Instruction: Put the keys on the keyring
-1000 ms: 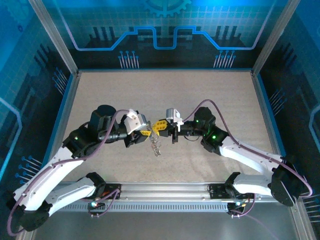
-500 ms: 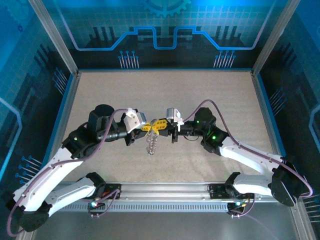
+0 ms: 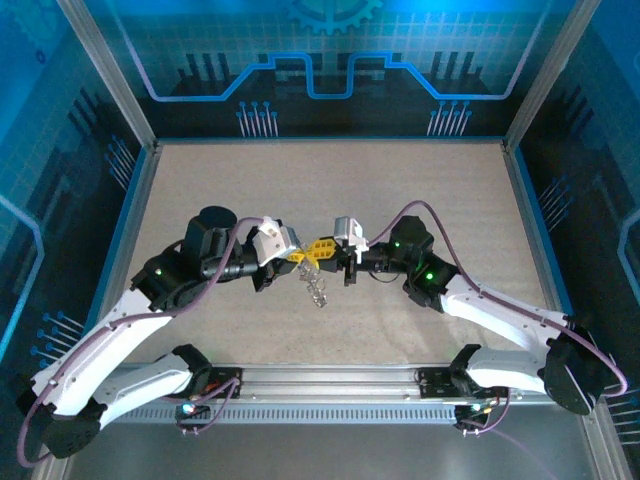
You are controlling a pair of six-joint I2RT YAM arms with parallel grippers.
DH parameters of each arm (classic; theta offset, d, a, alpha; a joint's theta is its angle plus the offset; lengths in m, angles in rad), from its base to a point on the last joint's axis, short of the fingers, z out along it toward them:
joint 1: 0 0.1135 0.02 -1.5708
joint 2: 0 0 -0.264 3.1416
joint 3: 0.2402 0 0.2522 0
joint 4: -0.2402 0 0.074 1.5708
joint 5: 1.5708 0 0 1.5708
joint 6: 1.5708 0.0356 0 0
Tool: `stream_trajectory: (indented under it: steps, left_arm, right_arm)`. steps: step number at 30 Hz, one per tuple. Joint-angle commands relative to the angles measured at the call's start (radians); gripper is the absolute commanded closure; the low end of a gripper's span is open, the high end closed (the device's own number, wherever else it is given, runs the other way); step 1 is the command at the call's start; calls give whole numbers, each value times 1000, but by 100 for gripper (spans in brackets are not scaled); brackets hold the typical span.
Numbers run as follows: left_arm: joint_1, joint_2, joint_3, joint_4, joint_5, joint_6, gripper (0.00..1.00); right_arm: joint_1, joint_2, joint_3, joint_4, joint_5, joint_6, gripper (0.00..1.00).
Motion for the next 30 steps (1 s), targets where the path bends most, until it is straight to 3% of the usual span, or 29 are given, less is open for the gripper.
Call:
stream_trajectory:
  steps: [1, 3, 7, 14, 26, 30]
  left_arm:
    - [-2, -3, 35, -15, 18, 53, 100]
    - [-2, -6, 45, -31, 3, 65, 100]
    - [-1, 4, 84, -129, 2, 138, 100]
    - [-4, 60, 188, -306, -19, 244, 100]
    - [-8, 122, 283, -387, -50, 248, 100]
    - [-8, 131, 293, -404, -42, 244, 100]
  right_arm:
    - [16, -29, 17, -8, -15, -44, 100]
    - [16, -34, 36, -82, -3, -87, 97]
    - [15, -47, 98, -286, 10, -218, 80]
    - [20, -2, 230, -530, -33, -328, 71]
    - [53, 81, 326, -646, -26, -345, 68]
    - [54, 79, 324, -629, -13, -323, 72]
